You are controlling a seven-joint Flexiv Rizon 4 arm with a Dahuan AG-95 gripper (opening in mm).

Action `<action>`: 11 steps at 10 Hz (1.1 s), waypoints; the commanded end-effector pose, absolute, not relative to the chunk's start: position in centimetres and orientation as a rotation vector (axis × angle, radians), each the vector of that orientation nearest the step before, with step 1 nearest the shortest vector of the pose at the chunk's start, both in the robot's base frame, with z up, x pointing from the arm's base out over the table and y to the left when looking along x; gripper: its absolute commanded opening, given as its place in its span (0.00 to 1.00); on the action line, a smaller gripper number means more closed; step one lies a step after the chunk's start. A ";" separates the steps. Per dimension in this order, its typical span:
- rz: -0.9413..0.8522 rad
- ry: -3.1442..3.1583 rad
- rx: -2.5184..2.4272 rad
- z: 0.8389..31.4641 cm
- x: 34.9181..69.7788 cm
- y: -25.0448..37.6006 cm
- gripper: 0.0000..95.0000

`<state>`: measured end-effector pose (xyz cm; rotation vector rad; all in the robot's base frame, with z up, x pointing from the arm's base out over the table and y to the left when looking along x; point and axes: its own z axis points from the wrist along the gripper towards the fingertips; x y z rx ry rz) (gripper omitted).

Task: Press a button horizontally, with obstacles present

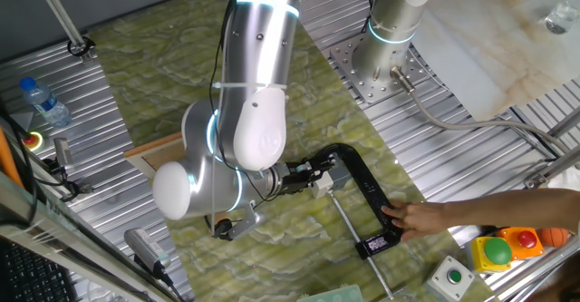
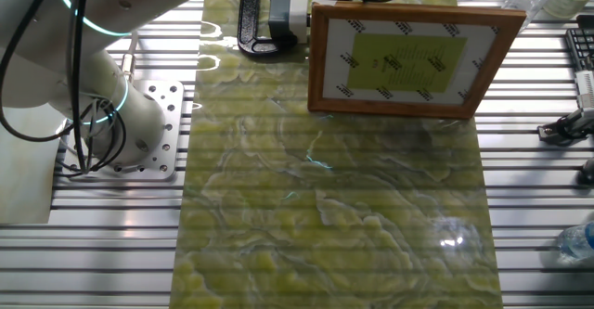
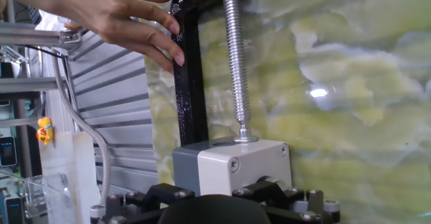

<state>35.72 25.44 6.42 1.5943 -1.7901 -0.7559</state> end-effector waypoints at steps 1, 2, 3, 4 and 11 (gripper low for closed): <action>-0.769 -1.778 1.594 6.5 35.6 25.6 1.00; -0.769 -1.776 1.597 6.5 35.6 25.6 1.00; -0.767 -1.774 1.599 6.5 35.6 25.6 1.00; -0.761 -1.777 1.600 6.5 35.6 25.6 1.00; -0.752 -1.811 1.616 7.0 37.2 26.0 1.00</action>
